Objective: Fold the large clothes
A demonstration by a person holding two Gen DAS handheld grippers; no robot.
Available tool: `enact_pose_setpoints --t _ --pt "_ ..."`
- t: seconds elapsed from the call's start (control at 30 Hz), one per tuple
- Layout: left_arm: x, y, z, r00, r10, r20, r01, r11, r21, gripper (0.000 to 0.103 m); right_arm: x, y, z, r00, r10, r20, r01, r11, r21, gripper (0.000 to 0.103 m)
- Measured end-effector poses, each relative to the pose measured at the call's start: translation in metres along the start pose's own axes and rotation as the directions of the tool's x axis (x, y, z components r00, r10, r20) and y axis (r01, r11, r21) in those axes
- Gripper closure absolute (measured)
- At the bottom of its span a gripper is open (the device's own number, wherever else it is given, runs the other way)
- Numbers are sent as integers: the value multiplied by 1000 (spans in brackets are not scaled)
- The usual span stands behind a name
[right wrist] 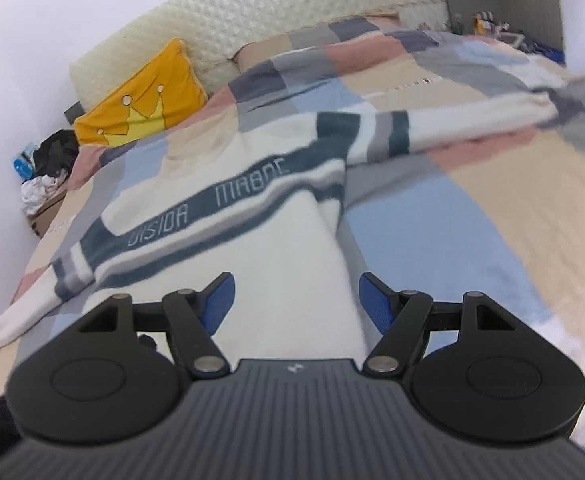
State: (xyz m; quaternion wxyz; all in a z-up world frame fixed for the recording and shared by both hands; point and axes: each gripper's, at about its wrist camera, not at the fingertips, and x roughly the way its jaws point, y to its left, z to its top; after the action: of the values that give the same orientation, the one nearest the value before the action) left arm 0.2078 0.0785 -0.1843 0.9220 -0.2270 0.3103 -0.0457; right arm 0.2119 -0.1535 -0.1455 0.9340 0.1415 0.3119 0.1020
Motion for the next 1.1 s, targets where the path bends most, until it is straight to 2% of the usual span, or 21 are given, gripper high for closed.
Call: enact_pose_setpoints --t 0.13,0.2,0.3,0.53,0.6,0.67,0.73,0.8,1.0,1.03,1.1 --pt "4 -15 -10 998 -54 -10 54 997 62 43 1 -17 -2 999 12 46 -17 995 97 32" --pt "8 -28 -19 995 -92 -43 96 992 87 43 -1 -29 -3 996 23 81 -36 986 162 32" --pt "18 -45 -32 988 -131 -83 140 983 119 43 -6 -42 -5 994 -3 110 -24 970 242 31" --pt "52 -82 -55 961 -208 -185 239 957 162 44 -3 -56 -5 994 -13 113 -21 956 293 30" --pt "63 -90 -61 960 -193 -201 232 954 191 44 -4 -62 -5 992 -14 124 -26 948 318 30" --pt "77 -98 -66 967 -144 -213 196 948 251 44 -8 -66 -5 989 -32 143 -17 943 332 30" --pt "91 -105 -72 969 -94 -229 168 929 330 44 -13 -70 -4 984 -59 170 -3 938 347 30" --pt "97 -109 -78 970 -76 -231 158 918 364 41 -16 -74 -4 979 -73 191 -1 932 363 30" --pt "103 -115 -89 976 -10 -220 115 874 472 40 -8 -80 -3 983 -62 173 -10 921 390 30" --pt "105 -116 -92 975 8 -220 105 863 494 41 -7 -81 -3 983 -60 172 -12 920 392 30" --pt "107 -125 -99 978 52 -201 72 823 564 42 -5 -81 -3 984 -56 171 -17 919 395 30"
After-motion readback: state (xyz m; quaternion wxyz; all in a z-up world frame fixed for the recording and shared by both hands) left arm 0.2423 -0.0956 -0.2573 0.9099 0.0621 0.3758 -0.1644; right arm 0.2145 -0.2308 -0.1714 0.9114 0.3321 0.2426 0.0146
